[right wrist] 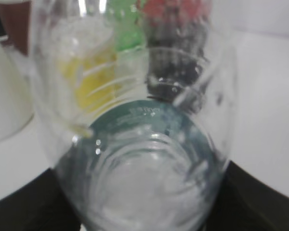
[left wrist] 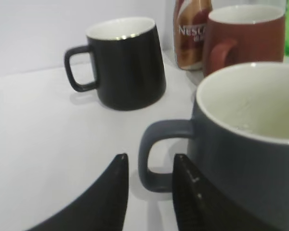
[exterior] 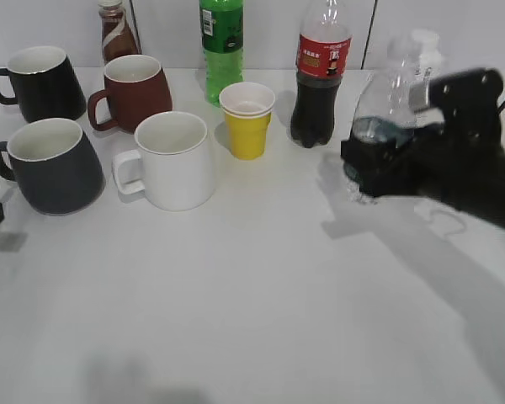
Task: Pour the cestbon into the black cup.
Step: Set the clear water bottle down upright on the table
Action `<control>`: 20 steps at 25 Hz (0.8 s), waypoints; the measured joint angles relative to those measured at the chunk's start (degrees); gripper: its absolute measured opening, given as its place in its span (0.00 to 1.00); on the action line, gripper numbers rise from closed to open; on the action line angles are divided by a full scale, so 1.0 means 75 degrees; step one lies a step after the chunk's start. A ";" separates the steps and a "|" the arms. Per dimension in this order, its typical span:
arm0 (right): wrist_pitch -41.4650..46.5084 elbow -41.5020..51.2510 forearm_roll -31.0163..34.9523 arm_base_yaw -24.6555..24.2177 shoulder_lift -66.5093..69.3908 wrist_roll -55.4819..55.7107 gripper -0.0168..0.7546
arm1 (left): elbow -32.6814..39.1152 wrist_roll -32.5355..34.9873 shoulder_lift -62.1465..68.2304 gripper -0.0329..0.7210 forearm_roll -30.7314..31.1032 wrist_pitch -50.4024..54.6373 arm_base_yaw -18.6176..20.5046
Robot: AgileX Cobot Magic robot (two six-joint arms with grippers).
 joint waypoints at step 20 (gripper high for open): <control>-0.1434 0.0544 0.0057 0.0000 -0.1552 -0.1389 0.88 | -0.0653 -0.1824 -0.6298 0.37 0.0520 0.7072 -0.0025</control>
